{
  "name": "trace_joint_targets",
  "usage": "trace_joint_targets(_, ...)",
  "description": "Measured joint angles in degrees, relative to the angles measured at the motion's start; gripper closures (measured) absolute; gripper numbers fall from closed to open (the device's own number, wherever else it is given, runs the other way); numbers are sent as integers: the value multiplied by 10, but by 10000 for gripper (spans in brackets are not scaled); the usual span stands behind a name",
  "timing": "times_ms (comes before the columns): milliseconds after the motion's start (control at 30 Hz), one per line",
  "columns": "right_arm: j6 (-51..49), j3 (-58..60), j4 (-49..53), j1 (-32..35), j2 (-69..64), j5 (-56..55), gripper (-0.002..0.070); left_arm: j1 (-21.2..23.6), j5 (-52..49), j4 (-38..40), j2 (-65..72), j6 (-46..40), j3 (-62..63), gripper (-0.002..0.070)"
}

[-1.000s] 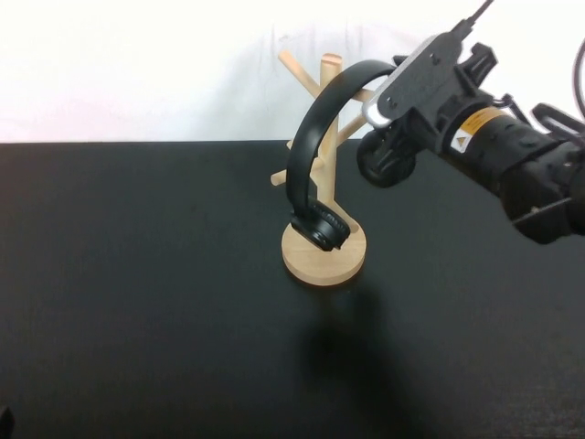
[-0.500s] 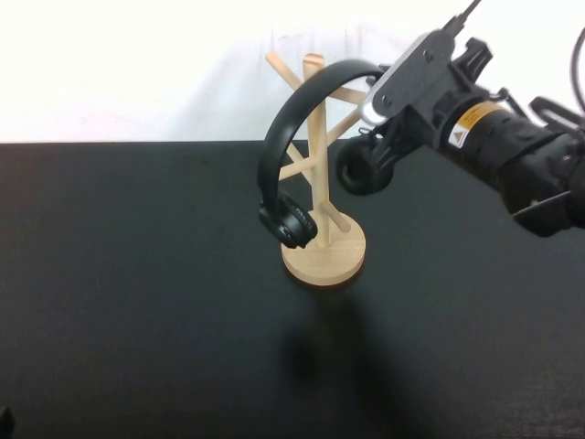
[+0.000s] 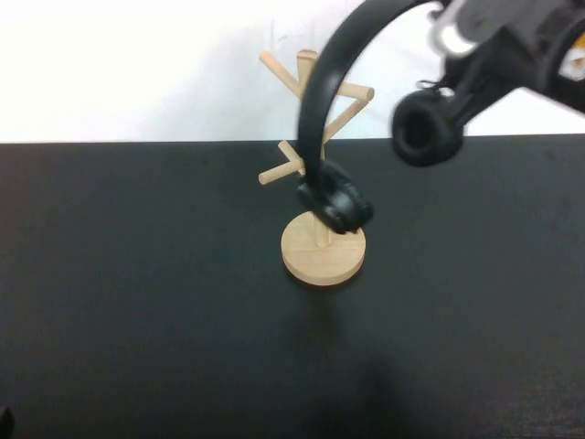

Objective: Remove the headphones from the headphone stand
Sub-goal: Place the headphones on the table

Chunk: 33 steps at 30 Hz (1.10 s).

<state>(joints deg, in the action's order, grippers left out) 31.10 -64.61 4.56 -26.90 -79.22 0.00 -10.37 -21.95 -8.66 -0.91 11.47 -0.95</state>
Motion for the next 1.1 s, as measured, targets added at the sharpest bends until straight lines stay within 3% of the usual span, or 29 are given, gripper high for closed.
trace_joint_targets(100, -6, 0, -28, 30, 42, 72, 624, 0, 0, 0, 0, 0, 0, 673)
trace_joint_targets(233, -86, 0, -42, 124, 63, 195, 624, 0, 0, 0, 0, 0, 0, 673)
trace_joint_targets(433, -224, 0, -46, 256, -36, 333, 624, 0, 0, 0, 0, 0, 0, 673)
trace_joint_targets(933, -311, -3, 6, 213, -274, 403, 624, 0, 0, 0, 0, 0, 0, 673)
trace_joint_targets(1100, -323, -3, 2, 212, -317, 417, 569, 0, 0, 0, 0, 0, 0, 673)
